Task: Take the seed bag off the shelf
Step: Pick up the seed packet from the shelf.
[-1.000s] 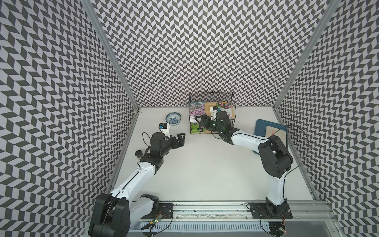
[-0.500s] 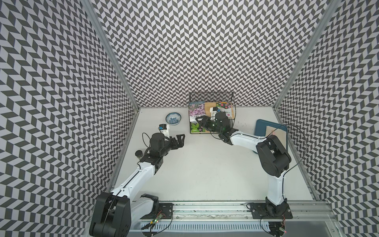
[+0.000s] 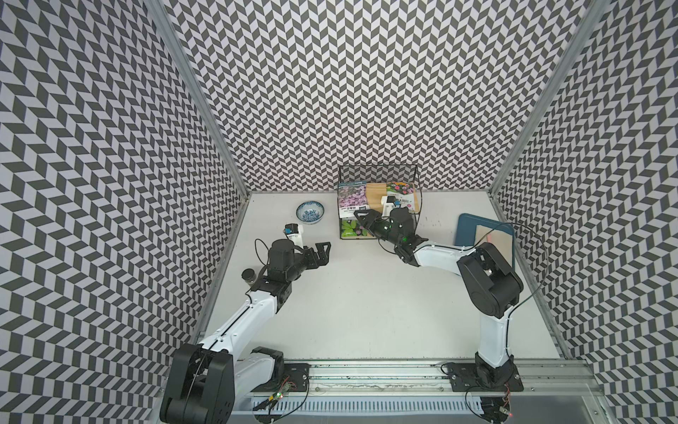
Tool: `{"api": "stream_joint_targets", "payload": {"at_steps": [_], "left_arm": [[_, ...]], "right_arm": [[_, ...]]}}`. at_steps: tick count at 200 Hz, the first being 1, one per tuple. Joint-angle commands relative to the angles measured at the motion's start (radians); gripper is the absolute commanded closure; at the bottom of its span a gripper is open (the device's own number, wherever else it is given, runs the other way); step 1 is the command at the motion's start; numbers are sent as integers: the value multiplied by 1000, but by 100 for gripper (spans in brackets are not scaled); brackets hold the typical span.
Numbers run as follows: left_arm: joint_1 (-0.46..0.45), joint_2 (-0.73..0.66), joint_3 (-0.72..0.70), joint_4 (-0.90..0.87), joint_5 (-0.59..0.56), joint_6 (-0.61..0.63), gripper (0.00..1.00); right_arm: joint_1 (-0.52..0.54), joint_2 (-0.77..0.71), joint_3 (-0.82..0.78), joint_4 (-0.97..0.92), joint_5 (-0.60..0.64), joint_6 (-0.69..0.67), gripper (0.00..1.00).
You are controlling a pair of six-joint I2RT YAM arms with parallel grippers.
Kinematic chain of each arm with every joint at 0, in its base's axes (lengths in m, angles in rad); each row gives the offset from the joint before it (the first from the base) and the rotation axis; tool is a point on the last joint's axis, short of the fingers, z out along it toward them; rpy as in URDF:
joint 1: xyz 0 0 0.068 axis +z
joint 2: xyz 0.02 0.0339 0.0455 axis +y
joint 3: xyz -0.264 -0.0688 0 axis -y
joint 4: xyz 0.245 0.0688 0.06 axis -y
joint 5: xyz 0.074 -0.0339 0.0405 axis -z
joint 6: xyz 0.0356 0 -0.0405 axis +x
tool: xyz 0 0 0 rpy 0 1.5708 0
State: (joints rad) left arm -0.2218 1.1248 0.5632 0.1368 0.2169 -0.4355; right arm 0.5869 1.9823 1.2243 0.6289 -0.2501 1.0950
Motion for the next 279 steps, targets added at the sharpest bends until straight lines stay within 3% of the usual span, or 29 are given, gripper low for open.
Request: {"api": "stream_joint_targets", "payload": {"at_steps": [1, 63, 97, 117, 142, 218, 250, 279], "left_arm": [[9, -1, -11, 27, 16, 14, 0], [11, 1, -11, 29, 19, 14, 0], [13, 3, -12, 29, 21, 14, 0], [15, 4, -11, 29, 22, 14, 0], [17, 4, -13, 29, 22, 15, 0], [18, -15, -11, 18, 16, 14, 0], [19, -31, -12, 10, 11, 12, 0], [19, -39, -14, 5, 11, 12, 0]], "right_arm": [[5, -47, 10, 100, -4, 31, 55], [4, -30, 29, 105, 1, 46, 55], [4, -13, 22, 140, 14, 72, 79], [4, 1, 34, 140, 9, 77, 84], [4, 2, 25, 150, 8, 84, 100], [7, -150, -146, 144, -30, 10, 100], [7, -313, -320, 146, -57, -24, 100], [10, -548, -533, 62, -43, -68, 100]]}}
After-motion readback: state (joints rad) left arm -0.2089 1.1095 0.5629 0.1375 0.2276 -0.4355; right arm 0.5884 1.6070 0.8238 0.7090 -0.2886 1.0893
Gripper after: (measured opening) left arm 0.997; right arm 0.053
